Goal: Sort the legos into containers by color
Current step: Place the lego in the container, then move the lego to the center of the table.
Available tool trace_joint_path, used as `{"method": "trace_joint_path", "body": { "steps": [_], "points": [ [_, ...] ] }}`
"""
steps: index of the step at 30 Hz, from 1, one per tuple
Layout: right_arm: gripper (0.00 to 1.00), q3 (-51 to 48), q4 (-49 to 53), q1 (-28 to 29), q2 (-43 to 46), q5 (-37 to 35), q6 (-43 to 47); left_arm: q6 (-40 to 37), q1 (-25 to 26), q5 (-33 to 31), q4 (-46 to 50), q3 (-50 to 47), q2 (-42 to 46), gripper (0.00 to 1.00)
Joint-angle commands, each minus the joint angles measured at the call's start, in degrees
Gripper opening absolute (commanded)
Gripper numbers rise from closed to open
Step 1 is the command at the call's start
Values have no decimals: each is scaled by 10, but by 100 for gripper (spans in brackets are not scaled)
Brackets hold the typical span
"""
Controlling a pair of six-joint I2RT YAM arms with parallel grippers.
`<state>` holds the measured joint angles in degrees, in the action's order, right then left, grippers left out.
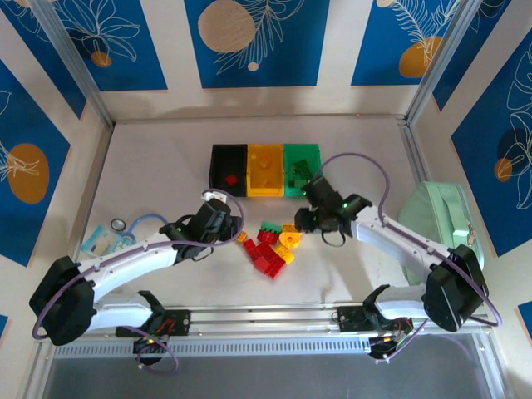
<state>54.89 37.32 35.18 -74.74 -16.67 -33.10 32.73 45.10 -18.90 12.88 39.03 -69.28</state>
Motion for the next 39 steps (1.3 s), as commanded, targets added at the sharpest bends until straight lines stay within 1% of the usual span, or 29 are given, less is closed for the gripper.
{"method": "trace_joint_path", "body": {
  "steps": [1, 4, 9, 11, 12, 14, 15, 17, 21, 25, 33, 36, 39],
  "points": [
    [39, 77, 15, -43, -46, 13, 51, 6, -5, 5, 11, -9, 16, 69],
    [39, 140, 21, -76, -103, 30, 73, 4, -5, 5, 21, -10, 28, 69],
    [39, 237, 28, -112, -198, 54, 88, -9, -5, 3, 41, -6, 42, 69],
    [41, 282, 35, -125, -244, 61, 91, -9, -5, 7, 42, -7, 47, 69],
    [46, 307, 40, -131, -263, 56, 91, -9, -5, 9, 41, -6, 47, 69],
    [63, 362, 71, -141, -303, 39, 88, -10, -5, 14, 44, -3, 48, 69],
    [71, 387, 88, -139, -317, 20, 85, -10, -5, 17, 44, -1, 48, 69],
    [77, 408, 100, -129, -323, -1, 84, -12, -4, 20, 46, 1, 49, 69],
    [79, 371, 82, -97, -288, -14, 83, -21, -3, 32, 37, 2, 41, 70],
    [79, 296, 54, -82, -226, -11, 67, -35, -1, 67, 17, 20, 8, 70],
    [79, 142, 7, -80, -87, -2, 27, -63, 28, 112, 17, 125, -130, 74],
    [79, 112, 3, -87, -56, 4, 21, -59, 36, 133, 14, 158, -176, 75],
    [79, 83, -2, -97, -35, 9, 15, -61, 48, 129, 31, 194, -223, 75]
  ]
}}
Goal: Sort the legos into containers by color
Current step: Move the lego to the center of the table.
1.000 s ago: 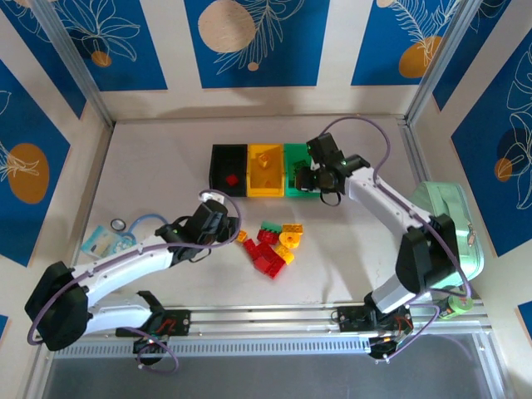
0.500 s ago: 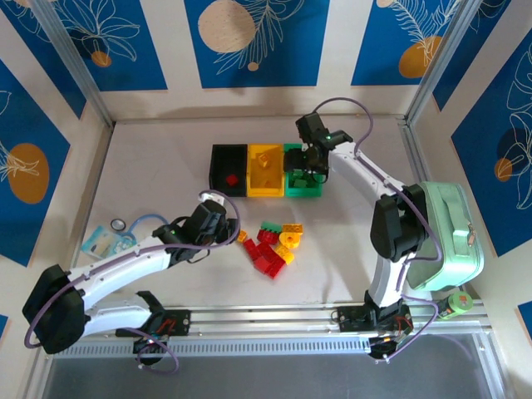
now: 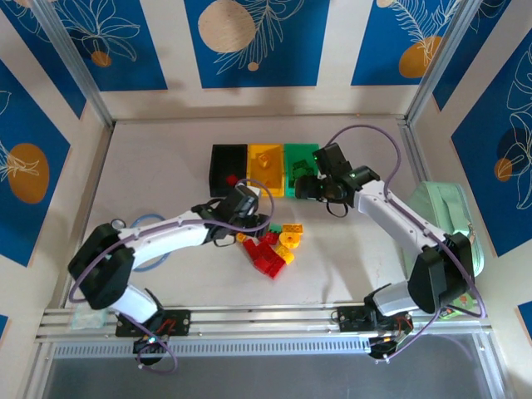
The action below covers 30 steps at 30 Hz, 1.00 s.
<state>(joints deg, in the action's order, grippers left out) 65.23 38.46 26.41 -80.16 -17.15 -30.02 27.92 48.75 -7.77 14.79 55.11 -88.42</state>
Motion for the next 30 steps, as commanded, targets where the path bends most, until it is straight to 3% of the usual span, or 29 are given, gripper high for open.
{"method": "trace_joint_path", "body": {
  "steps": [1, 15, 30],
  "points": [
    [79, -31, -17, -12, 26, 17, -18, -13, 15, 18, 17, 43, -45, 75],
    [79, -107, -50, -41, 68, 45, -29, 1, 37, 14, 64, 145, -172, 76],
    [79, -154, -61, -78, 114, 67, -26, 10, 44, 2, 97, 171, -214, 75]
  ]
}}
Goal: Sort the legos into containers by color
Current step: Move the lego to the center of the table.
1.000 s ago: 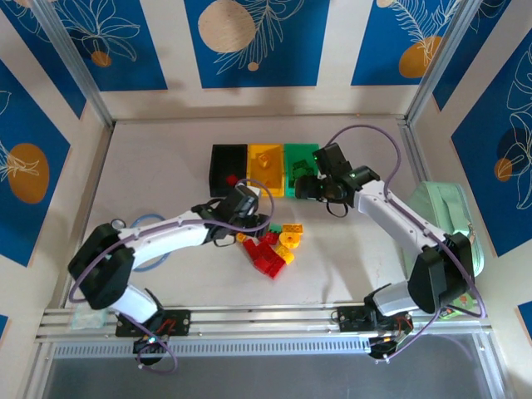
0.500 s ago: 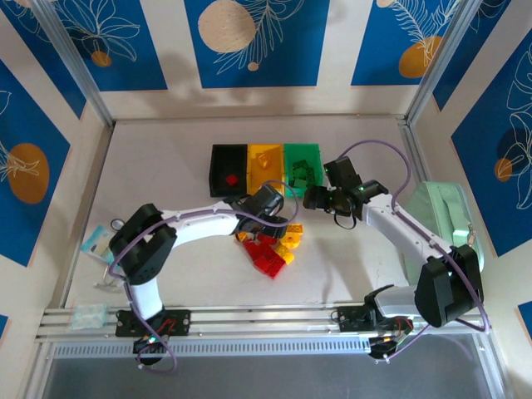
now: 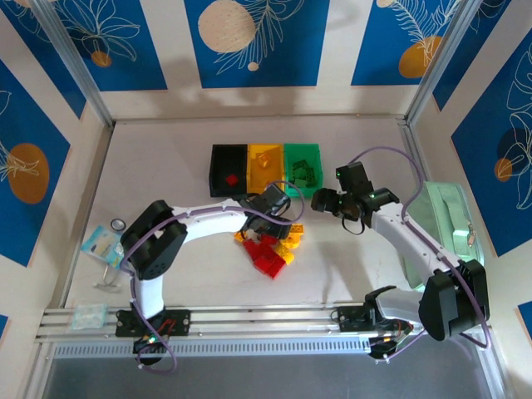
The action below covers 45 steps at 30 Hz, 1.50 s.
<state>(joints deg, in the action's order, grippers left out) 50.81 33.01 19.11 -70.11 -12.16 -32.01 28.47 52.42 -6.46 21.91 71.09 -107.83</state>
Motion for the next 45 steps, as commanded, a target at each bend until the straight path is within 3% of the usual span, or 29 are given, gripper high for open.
{"method": "trace_joint_path", "body": {
  "steps": [1, 20, 38, 45],
  "points": [
    [79, -11, -6, -6, 13, 18, -6, 4, 8, -13, 27, 12, -22, 75],
    [79, -20, -2, -14, 29, 19, -4, 4, 6, -33, 58, 22, -35, 75],
    [79, -26, 6, -22, 51, 14, -2, -10, -1, -47, 78, 38, 3, 58],
    [79, -40, 6, -25, 63, 13, -5, -10, -4, -40, 66, 24, 17, 69]
  ]
}}
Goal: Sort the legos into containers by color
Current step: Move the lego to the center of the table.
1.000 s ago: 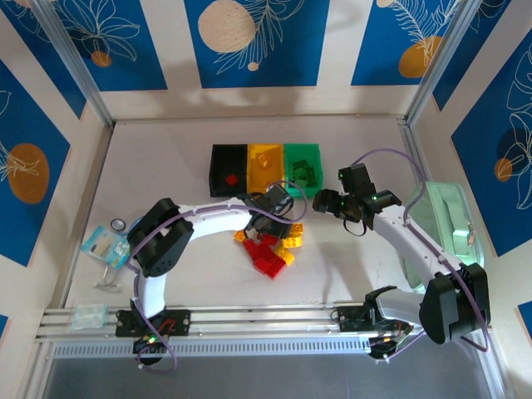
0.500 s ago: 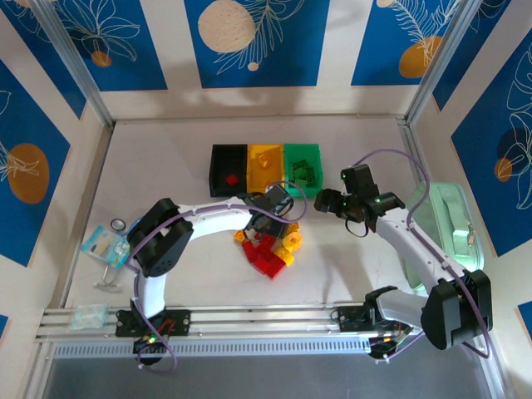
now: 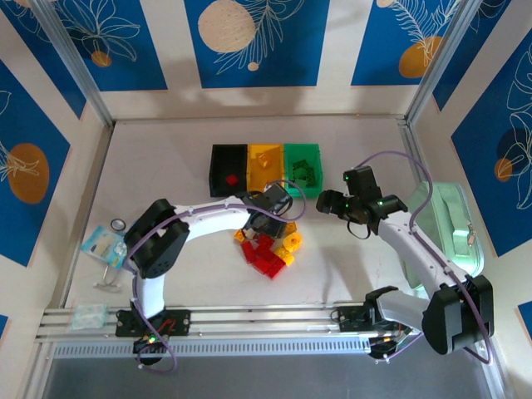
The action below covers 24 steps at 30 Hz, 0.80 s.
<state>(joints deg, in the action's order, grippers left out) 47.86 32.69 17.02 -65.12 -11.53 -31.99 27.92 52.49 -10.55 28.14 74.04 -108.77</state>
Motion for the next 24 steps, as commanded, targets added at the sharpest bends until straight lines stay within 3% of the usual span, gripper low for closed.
{"method": "trace_joint_path", "body": {
  "steps": [1, 14, 24],
  "points": [
    [79, -12, 9, -5, 14, 7, -6, -5, -6, 2, 3, -7, 27, 70],
    [79, -19, 11, -4, 25, 12, -12, -2, -61, 12, -16, -43, 44, 71],
    [79, -24, 11, -1, 31, 12, -15, -6, -63, 18, -10, -47, 48, 80]
  ]
}}
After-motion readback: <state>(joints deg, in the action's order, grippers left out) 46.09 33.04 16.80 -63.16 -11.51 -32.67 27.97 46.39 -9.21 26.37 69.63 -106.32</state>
